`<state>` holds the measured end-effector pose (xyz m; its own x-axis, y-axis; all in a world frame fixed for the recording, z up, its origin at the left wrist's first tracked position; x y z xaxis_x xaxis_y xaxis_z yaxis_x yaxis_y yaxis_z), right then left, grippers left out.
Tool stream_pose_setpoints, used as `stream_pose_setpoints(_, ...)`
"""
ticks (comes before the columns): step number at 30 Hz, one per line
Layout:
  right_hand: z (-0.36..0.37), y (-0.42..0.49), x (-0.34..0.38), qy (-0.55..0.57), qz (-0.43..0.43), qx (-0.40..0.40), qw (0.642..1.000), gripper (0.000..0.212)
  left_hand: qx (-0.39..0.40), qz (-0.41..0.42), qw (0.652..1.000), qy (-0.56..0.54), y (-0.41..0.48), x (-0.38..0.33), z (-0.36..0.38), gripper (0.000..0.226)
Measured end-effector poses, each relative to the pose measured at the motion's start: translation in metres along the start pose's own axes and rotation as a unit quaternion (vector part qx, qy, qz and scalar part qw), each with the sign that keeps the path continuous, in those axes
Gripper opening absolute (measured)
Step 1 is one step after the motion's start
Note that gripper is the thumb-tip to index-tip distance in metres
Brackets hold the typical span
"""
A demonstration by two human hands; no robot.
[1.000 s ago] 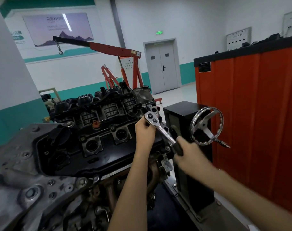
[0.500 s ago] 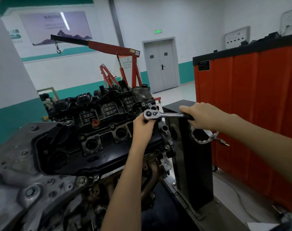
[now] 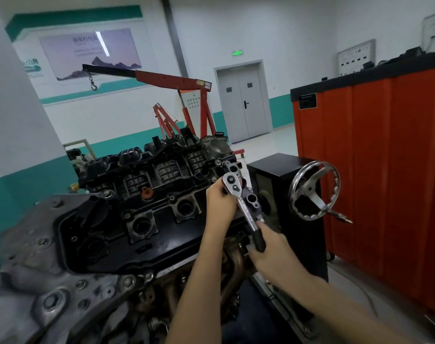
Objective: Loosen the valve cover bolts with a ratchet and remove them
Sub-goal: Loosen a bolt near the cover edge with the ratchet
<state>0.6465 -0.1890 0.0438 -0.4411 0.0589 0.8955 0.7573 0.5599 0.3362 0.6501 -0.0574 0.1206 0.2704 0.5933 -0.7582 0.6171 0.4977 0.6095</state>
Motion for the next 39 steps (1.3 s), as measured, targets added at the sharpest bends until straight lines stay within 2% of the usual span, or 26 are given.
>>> stream_pose_setpoints(3,-0.064,0.025,0.011,-0.185,-0.055,0.058,0.979,0.022,0.002,-0.004,1.000,0.014,0.001,-0.002,0.002,0.032)
stream_pose_setpoints(5,-0.096,0.053,0.033,-0.358,-0.107,0.069,0.925,0.017,-0.004,0.003,1.000,0.010,0.001,-0.004,0.001,0.026)
stream_pose_setpoints(7,-0.105,0.072,0.051,-0.449,-0.152,0.065,0.878,0.016,-0.014,-0.006,1.000,-0.010,-0.001,-0.004,-0.003,0.032)
stream_pose_setpoints(8,-0.104,0.074,0.053,-0.457,-0.157,0.059,0.874,0.017,-0.015,-0.010,1.000,-0.011,-0.002,-0.002,-0.005,0.035)
stream_pose_setpoints(10,-0.093,0.060,0.041,-0.413,-0.127,0.030,0.901,0.016,-0.009,-0.010,1.000,0.003,-0.002,0.001,-0.004,0.029)
stream_pose_setpoints(12,-0.068,0.026,0.021,-0.267,-0.058,0.001,0.962,0.019,-0.017,-0.008,1.000,0.001,-0.002,0.003,-0.001,0.025)
stream_pose_setpoints(14,-0.024,-0.002,0.009,-0.086,0.000,-0.008,0.996,0.023,-0.039,-0.012,0.999,-0.020,-0.003,0.003,0.001,0.034)
stream_pose_setpoints(16,0.020,-0.011,0.008,0.027,0.019,-0.032,0.999,0.023,-0.044,-0.017,0.998,-0.044,-0.002,0.005,0.003,0.041)
stream_pose_setpoints(18,0.040,-0.011,0.009,0.060,0.014,-0.051,0.997,0.020,-0.033,-0.021,0.997,-0.060,-0.002,0.006,0.003,0.042)
stream_pose_setpoints(20,0.025,-0.006,0.008,0.033,0.005,-0.042,0.999,0.019,-0.027,-0.021,0.998,-0.049,-0.002,0.004,0.001,0.043)
stream_pose_setpoints(23,-0.031,0.007,0.007,-0.092,-0.021,0.040,0.995,0.025,-0.009,-0.021,1.000,-0.021,0.000,0.003,0.000,0.039)
stream_pose_setpoints(25,-0.072,0.032,0.016,-0.236,-0.061,0.077,0.967,0.022,0.000,-0.010,1.000,0.004,0.001,-0.002,0.001,0.033)
stream_pose_setpoints(27,-0.099,0.058,0.035,-0.386,-0.115,0.070,0.913,0.019,-0.004,0.001,1.000,0.004,0.000,-0.006,0.001,0.028)
stream_pose_setpoints(28,-0.104,0.065,0.040,-0.422,-0.134,0.058,0.895,0.018,-0.008,0.001,1.000,-0.004,-0.002,-0.006,0.000,0.025)
stream_pose_setpoints(29,-0.103,0.067,0.041,-0.427,-0.141,0.045,0.892,0.017,-0.011,-0.002,1.000,-0.006,-0.003,-0.005,-0.001,0.021)
stream_pose_setpoints(31,-0.091,0.053,0.028,-0.365,-0.118,0.018,0.923,0.016,-0.016,-0.010,1.000,0.003,-0.004,-0.001,0.000,0.016)
stream_pose_setpoints(33,-0.062,0.020,0.010,-0.205,-0.063,0.001,0.977,0.025,-0.021,-0.018,1.000,0.010,-0.005,0.003,0.003,0.015)
stream_pose_setpoints(34,-0.043,0.006,0.005,-0.117,-0.040,-0.012,0.992,0.028,-0.023,-0.021,0.999,0.009,-0.005,0.004,0.004,0.016)
stream_pose_setpoints(36,-0.003,-0.009,0.003,0.007,-0.003,-0.044,0.999,0.021,-0.034,-0.021,0.999,0.004,-0.003,0.004,0.006,0.019)
stream_pose_setpoints(39,0.035,-0.012,0.009,0.078,0.005,-0.062,0.995,0.013,-0.039,-0.023,0.999,-0.007,-0.001,0.007,0.005,0.037)
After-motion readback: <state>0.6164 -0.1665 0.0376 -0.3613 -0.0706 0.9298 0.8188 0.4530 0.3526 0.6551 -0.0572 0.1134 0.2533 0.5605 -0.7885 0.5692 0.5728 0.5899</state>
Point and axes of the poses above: each hand's wrist, its own y-axis towards the middle knuckle, its own z-axis out of the palm, x = y × z, the point moved 5 cm from there along y, towards the middle knuckle, and after that the axes turned 8 degrees about y, right-handed, at the moved point
